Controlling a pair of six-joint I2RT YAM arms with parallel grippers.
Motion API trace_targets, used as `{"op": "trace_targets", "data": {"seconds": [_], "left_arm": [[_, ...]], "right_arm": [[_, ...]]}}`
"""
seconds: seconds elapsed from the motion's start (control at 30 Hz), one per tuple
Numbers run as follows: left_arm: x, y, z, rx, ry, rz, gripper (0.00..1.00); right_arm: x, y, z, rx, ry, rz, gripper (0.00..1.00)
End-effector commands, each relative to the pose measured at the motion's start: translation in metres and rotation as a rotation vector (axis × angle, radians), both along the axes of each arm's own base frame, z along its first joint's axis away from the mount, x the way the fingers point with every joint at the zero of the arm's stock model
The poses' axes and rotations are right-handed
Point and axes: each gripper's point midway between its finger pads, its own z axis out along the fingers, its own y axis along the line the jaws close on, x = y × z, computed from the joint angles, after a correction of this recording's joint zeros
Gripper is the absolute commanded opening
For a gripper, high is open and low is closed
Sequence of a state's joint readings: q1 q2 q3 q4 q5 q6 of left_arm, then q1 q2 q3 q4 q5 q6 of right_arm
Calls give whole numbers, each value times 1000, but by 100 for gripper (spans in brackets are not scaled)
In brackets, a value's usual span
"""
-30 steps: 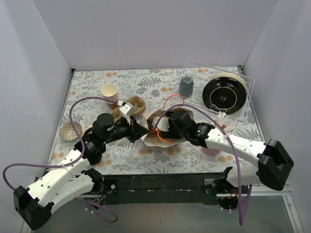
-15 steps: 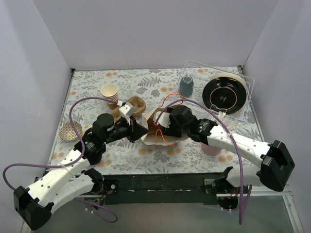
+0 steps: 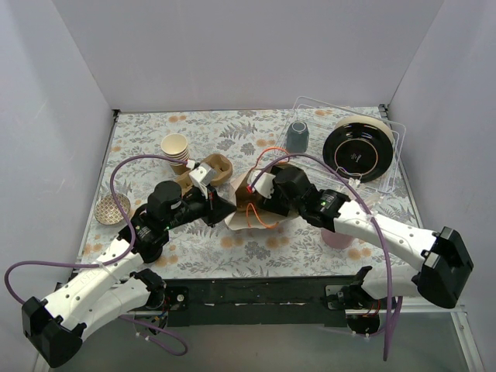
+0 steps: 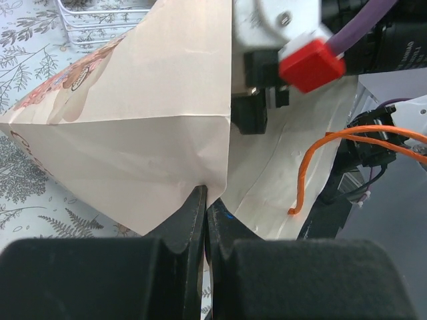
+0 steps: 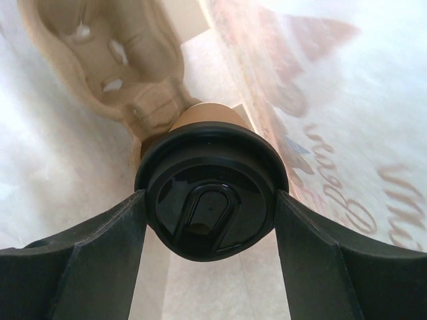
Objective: Pack the takeout coffee
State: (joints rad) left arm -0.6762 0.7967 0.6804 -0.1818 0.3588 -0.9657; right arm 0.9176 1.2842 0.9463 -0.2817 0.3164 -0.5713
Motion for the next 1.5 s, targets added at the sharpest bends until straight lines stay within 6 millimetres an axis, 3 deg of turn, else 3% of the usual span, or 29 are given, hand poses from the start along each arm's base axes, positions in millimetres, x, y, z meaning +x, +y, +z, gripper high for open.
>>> {"op": "trace_targets", "data": {"seconds": [0.0,0.2,0.4,0.53,0.67,1.07,1.23,1.47], "left_arm": [[-3,1,-7,19,25,-8,0],[-4,1,-5,18,27,-7,0],[-4,2,-6,30,18,-10,0],[-4,2,-6,33,16,-11,0],[-5,2,-5,26,20,-14,0],[-6,-2,3,2,44,-19,0],[-7,-4,5,-9,53,-26,0],[-7,-6,7,-22,65,-28,0]], "right_arm": [[5,15,58,256,-99,-21,32],[-22,30,49,310,-22,135,33],[-48,37,44,253,72,290,34],[-64,34,48,206,126,368,35],[-77,27,34,120,201,419,35],[-26,37,6,-25,60,309,34],[-9,38,13,-48,-31,239,34],[0,36,14,-71,-99,190,34]]}}
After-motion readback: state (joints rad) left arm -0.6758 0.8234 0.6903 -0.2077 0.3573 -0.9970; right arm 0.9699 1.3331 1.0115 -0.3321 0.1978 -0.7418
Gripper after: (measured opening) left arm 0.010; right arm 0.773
